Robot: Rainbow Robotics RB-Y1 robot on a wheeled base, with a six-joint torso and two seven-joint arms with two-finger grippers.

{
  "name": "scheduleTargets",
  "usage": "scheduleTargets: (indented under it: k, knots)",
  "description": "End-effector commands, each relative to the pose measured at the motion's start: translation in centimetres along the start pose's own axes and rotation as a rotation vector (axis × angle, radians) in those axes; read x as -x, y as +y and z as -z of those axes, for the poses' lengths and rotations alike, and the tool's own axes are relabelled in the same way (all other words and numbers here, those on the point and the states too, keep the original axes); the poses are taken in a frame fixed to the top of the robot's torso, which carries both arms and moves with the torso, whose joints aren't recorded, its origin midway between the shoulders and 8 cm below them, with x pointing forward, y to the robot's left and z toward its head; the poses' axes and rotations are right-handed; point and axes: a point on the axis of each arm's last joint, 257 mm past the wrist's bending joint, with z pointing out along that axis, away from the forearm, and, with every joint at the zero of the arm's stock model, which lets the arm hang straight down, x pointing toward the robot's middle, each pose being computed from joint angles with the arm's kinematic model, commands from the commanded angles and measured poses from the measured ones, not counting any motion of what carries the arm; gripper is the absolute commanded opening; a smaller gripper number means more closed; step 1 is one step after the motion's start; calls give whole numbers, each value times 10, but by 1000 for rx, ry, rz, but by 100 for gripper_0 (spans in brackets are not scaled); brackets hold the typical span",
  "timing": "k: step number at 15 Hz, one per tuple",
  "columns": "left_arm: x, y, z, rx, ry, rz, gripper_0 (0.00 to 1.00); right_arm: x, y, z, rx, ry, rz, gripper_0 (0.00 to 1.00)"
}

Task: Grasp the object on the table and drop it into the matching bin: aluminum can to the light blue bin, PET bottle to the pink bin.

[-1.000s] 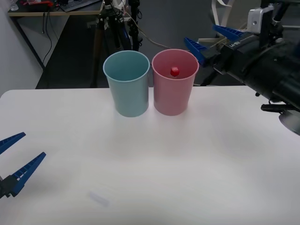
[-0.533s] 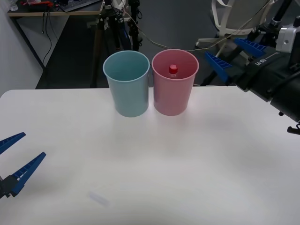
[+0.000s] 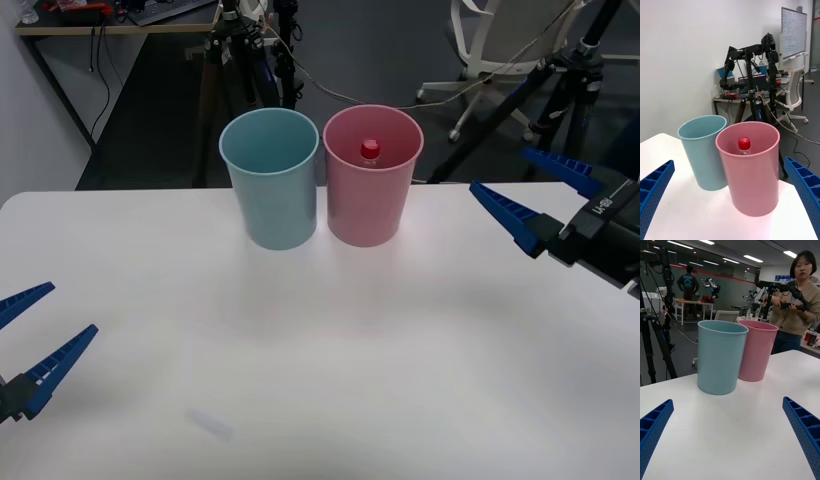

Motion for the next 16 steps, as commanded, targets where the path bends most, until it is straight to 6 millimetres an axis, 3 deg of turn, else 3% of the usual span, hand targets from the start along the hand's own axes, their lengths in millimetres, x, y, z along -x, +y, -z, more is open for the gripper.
scheduleTargets:
  k: [1,3,10,16]
  knots:
    - [0,0,0,0,0,0,100,-20,8,16,24,10,9,100]
    - [0,0,0,0,0,0,100,-39,17,31,32,26,15,100]
    - [0,0,0,0,0,0,100,-77,37,75,26,50,22,100]
    - [0,0,0,0,0,0,100,-88,39,108,-60,67,-2,100]
